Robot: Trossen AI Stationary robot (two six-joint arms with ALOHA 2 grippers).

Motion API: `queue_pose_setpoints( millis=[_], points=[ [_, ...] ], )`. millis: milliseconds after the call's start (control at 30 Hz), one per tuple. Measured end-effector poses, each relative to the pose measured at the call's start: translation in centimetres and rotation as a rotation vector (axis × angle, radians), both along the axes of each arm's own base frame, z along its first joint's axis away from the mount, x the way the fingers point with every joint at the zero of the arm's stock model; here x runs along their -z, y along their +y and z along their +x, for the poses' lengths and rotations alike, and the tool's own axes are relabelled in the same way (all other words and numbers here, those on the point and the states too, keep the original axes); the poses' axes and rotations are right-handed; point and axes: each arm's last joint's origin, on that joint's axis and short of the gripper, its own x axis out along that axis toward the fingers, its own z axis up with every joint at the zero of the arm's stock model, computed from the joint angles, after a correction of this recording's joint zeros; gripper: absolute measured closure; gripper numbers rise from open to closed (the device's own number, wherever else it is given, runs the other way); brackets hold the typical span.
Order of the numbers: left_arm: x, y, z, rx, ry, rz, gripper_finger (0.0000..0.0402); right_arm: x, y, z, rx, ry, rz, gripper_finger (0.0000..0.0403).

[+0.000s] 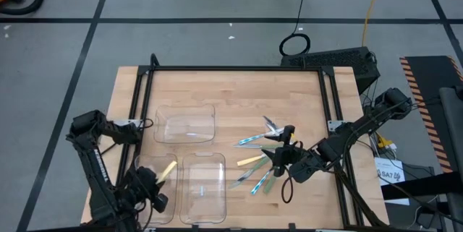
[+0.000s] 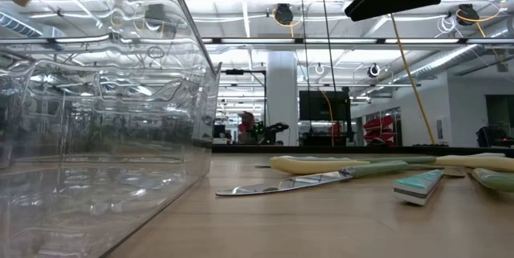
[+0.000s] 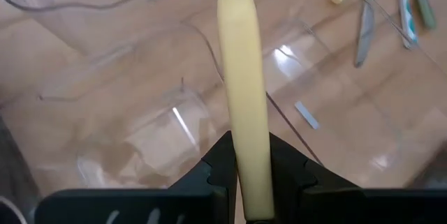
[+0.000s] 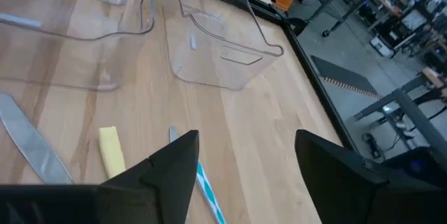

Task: Sort silverware by color (type)
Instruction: Put the top left yellow table knife into the bottom left transparent bin

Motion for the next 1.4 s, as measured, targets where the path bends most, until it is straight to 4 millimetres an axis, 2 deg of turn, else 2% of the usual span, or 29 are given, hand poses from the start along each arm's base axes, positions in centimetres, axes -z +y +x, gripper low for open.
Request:
queue_pose_setpoints(
  millis=[500, 667, 1067, 1200, 1400],
  points=[
    [0.2, -0.7, -0.8, -0.033, 0.095, -0.078, 0.0352, 0.2, 0.3, 0.0, -0.012, -0.004, 0.188, 0.0172],
    [0.9, -1.1, -0.7, -0.052, 0.127, -0.088, 0.0352, 0.3, 0.4, 0.0, -0.023, 0.002, 0.248, 0.0172],
    [2.8, -1.1, 1.2, -0.112, 0.173, -0.024, 0.0352, 0.3, 0.5, 0.0, -0.023, 0.002, 0.289, 0.0172],
    [2.8, -0.5, 1.9, -0.134, 0.201, -0.001, 0.0352, 0.3, 0.5, 0.0, -0.023, 0.002, 0.288, 0.0172],
    [2.7, -0.2, 1.8, -0.118, 0.238, 0.036, 0.0352, 0.3, 0.5, 0.0, -0.023, 0.003, 0.287, 0.0172]
  ],
)
